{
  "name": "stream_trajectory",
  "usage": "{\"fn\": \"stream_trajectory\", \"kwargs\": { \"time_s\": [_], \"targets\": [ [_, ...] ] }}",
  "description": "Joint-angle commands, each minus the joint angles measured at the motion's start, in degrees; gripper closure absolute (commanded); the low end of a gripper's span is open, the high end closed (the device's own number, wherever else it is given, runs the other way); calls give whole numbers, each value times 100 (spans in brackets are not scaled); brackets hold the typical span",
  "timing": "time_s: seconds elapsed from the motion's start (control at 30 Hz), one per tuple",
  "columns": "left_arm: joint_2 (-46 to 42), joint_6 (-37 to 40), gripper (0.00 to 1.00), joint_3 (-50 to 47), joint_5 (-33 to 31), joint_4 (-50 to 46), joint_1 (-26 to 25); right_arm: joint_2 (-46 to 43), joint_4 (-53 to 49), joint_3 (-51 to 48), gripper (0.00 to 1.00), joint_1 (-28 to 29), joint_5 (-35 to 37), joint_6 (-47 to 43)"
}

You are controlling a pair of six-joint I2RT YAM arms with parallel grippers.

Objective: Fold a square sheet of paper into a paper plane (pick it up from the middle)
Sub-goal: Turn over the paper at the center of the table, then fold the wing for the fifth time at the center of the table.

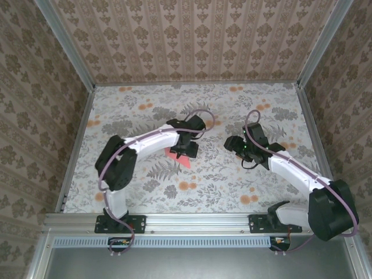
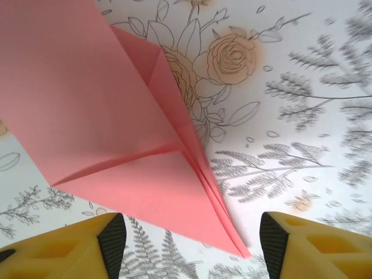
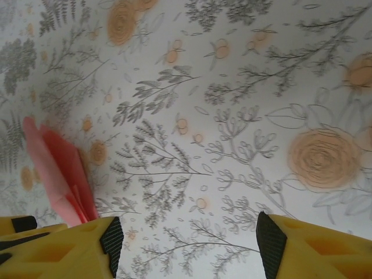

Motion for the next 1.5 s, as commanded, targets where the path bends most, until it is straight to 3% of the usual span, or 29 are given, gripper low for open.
{"fn": "stream_trajectory", "kwargs": {
  "time_s": [0.0,0.1,0.23,0.43,0.83,1.2,1.33,1.47],
  "targets": [
    [-902,-305,29,-589,860,811,475,296,386,113,37,298,-359,-52],
    [-1520,-539,22,-1302,967,1190,978,700,607,425,41,897,-362,-64],
    [-2230,-764,15,-2196,1057,1494,1652,1656,877,1093,54,1723,-550,32],
    [-3007,-866,9,-3036,1117,1607,2352,3016,998,2135,63,2394,-749,147],
    [-3272,-858,6,-3558,1671,1925,2689,4182,24,2899,64,2354,-629,-627],
    [-3153,-864,0,-3716,2218,2382,2666,3454,48,1768,64,1846,-1578,-2841],
    [-3151,-1075,0,-3793,2311,2593,2571,2954,443,1795,57,1840,-1637,-2271],
    [-3141,-1599,0,-3944,2320,2937,2365,2841,644,1811,57,1840,-821,-1217]
  ]
}}
